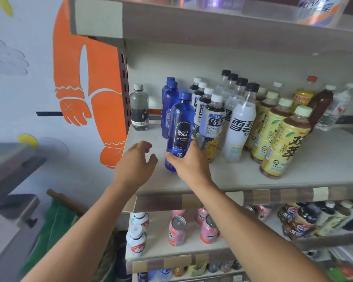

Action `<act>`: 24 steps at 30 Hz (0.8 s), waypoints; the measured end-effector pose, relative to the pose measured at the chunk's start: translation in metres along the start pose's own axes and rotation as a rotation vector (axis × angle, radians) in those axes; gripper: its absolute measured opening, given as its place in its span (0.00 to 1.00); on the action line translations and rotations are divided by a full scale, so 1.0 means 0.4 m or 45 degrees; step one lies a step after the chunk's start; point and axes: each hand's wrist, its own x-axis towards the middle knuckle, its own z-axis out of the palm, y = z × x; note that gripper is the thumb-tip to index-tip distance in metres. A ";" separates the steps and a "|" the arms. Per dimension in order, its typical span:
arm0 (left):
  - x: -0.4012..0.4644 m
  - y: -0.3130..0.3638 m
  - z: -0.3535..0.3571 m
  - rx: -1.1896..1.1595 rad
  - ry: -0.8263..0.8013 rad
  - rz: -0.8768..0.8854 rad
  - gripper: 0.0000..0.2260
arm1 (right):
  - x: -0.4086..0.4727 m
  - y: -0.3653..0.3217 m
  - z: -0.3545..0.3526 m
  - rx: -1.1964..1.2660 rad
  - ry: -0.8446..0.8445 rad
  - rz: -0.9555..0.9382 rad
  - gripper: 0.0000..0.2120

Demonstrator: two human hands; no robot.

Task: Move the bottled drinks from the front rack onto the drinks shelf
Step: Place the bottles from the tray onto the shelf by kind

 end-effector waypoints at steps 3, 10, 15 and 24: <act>0.017 0.005 0.016 0.125 0.013 -0.040 0.15 | 0.019 0.015 0.032 -0.012 0.027 -0.001 0.25; 0.022 0.005 0.036 0.218 0.042 -0.026 0.17 | 0.066 0.016 0.065 -0.048 -0.038 -0.033 0.30; 0.015 0.005 0.035 0.271 0.027 0.001 0.17 | 0.095 0.014 0.087 -0.112 -0.010 -0.023 0.30; 0.009 0.002 0.035 0.293 0.035 -0.001 0.17 | 0.154 0.010 0.119 -0.085 0.028 0.059 0.26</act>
